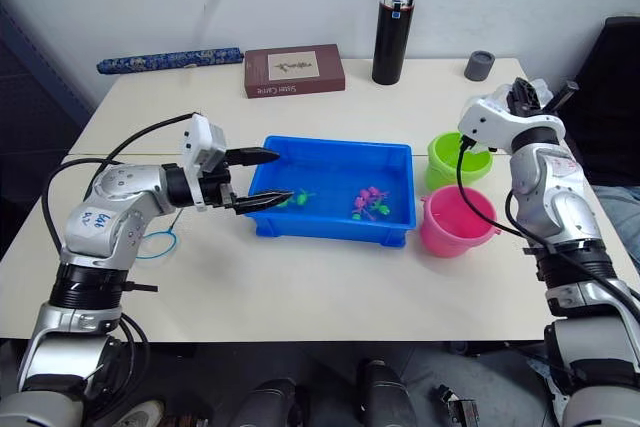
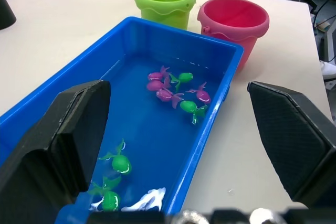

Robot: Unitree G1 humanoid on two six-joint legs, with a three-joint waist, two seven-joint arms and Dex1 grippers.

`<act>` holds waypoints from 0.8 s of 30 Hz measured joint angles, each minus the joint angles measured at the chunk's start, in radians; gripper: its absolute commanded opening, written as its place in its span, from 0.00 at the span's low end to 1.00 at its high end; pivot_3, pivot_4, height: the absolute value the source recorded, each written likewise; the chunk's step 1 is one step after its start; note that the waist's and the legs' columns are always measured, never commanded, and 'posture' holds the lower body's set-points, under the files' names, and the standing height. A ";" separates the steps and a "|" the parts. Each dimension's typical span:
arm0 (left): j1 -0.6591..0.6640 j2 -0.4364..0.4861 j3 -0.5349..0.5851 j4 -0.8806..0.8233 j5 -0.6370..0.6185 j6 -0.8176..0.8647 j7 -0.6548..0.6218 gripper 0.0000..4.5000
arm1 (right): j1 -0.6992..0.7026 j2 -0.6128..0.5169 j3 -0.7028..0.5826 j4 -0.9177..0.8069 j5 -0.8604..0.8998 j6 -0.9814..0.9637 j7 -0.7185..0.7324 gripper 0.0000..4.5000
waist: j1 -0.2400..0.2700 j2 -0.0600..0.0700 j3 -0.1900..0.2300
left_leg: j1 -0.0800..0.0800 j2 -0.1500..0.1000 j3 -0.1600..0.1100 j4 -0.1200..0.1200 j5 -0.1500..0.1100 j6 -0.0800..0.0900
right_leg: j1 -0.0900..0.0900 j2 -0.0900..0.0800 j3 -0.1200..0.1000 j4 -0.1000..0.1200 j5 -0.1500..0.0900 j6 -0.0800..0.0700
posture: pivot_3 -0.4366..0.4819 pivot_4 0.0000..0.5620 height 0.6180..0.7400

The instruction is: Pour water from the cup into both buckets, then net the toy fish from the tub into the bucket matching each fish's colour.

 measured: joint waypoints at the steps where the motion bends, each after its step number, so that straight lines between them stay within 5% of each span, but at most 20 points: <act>1: 0.001 0.005 0.000 -0.007 -0.002 0.001 0.003 1.00 | -0.006 -0.001 0.009 0.007 -0.016 -0.005 -0.009 0.01 | 0.000 0.000 0.000 | 0.000 0.000 0.000 0.000 0.000 0.000 | 0.000 0.000 0.000 0.000 0.000 0.000 | 0.48 0.27 1.00; 24: 0.025 0.019 0.003 -0.016 -0.006 0.002 0.012 1.00 | -0.018 -0.041 0.042 0.023 -0.133 -0.088 -0.039 0.01 | -0.001 0.000 0.000 | 0.000 0.000 0.000 0.000 0.000 0.000 | 0.000 0.000 0.000 0.000 0.000 0.000 | 0.48 0.27 1.00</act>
